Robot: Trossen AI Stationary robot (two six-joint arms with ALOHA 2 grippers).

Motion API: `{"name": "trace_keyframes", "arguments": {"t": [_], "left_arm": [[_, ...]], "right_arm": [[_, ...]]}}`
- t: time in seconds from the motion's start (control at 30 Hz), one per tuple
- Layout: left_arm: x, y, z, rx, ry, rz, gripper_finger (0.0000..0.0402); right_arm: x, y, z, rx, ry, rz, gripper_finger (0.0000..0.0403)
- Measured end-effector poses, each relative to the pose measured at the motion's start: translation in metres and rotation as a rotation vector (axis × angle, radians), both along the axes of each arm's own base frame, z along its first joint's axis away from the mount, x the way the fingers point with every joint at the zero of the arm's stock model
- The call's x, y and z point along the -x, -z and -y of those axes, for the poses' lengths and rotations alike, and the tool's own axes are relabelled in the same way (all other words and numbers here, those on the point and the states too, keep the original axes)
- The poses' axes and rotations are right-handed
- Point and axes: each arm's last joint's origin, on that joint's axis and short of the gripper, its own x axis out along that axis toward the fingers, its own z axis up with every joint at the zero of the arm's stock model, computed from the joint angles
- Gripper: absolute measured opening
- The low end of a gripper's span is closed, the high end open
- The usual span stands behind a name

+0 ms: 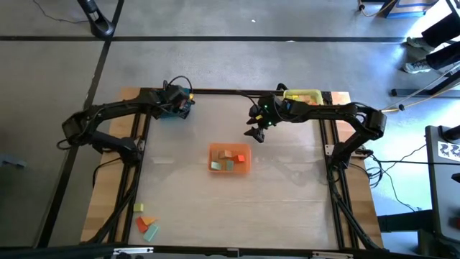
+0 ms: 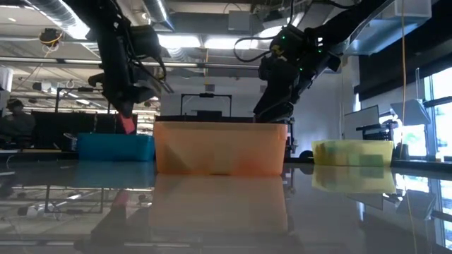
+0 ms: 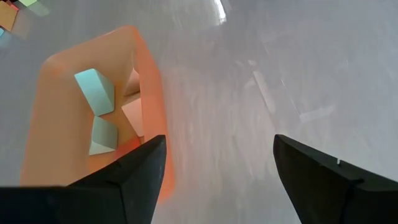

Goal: Sort blocks by size
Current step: Put the orange rectangular block into the blue bin, then put the yellow triangular block into the orange bin

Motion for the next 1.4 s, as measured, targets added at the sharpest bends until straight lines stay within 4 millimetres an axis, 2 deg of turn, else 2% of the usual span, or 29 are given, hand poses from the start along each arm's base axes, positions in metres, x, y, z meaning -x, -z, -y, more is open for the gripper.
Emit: {"name": "trace_keyframes", "arguments": {"t": [0.23, 0.37, 0.57, 0.73, 0.9, 1.2, 1.4], "left_arm": [[0.003, -0.005, 0.003, 0.002, 0.009, 0.031, 0.0177], [0.001, -0.021, 0.014, 0.049, 0.096, 0.132, 0.0206], [-0.005, -0.050, 0.054, 0.079, 0.369, 0.298, 0.0207], [-0.012, -0.060, 0.096, 0.115, 0.631, 0.346, 0.0204], [-0.020, -0.058, 0.131, 0.153, 0.809, 0.323, 0.0203], [-0.033, -0.042, 0.184, 0.224, 1.050, 0.217, 0.0203], [-0.039, -0.029, 0.209, 0.283, 1.082, 0.195, 0.0203]], "right_arm": [[0.000, 0.000, 0.000, 0.000, 0.000, 0.000, 0.0293], [0.000, 0.000, 0.000, 0.000, 0.000, 0.000, 0.0293], [0.000, 0.000, 0.000, 0.001, 0.000, 0.001, 0.0293], [0.000, 0.000, 0.000, 0.002, 0.000, 0.003, 0.0293], [0.000, -0.001, 0.000, 0.004, 0.000, 0.007, 0.0293], [-0.001, -0.001, 0.000, 0.002, 0.003, 0.010, 0.0293], [-0.001, -0.001, 0.000, 0.000, 0.004, 0.010, 0.0293]]}}
